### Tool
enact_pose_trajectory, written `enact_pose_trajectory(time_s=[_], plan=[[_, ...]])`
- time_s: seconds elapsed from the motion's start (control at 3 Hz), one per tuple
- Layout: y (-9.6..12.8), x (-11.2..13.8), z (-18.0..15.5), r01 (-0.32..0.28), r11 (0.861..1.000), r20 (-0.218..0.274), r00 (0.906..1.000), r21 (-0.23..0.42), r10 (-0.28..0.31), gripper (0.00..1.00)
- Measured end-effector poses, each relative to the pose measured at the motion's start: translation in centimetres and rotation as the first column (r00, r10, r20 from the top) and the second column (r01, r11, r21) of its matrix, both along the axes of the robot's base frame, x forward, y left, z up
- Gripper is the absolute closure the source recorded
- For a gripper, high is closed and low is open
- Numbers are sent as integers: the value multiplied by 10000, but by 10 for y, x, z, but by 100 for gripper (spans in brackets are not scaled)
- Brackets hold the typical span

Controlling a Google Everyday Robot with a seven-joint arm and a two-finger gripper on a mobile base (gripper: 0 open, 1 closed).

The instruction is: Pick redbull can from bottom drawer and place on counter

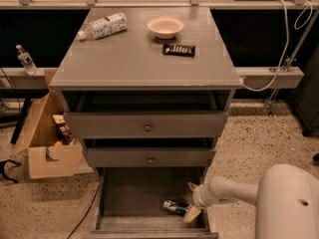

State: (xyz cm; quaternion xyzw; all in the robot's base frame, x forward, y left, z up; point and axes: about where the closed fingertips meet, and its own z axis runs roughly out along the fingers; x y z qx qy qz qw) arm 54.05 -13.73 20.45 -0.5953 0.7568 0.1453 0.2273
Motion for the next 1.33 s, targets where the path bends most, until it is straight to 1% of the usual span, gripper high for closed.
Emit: enact_pose_trajectory(time_s=[0.33, 0.67, 1.0, 1.33], plan=[[6, 6, -17, -24, 9995, 167, 9999, -307, 29, 0], [10, 4, -39, 35, 9980, 86, 10000, -637, -29, 0], [13, 1, -56, 44, 9972, -57, 10000, -748, -48, 0], [17, -2, -77, -2, 9977, -379, 9993, -680, -24, 4]])
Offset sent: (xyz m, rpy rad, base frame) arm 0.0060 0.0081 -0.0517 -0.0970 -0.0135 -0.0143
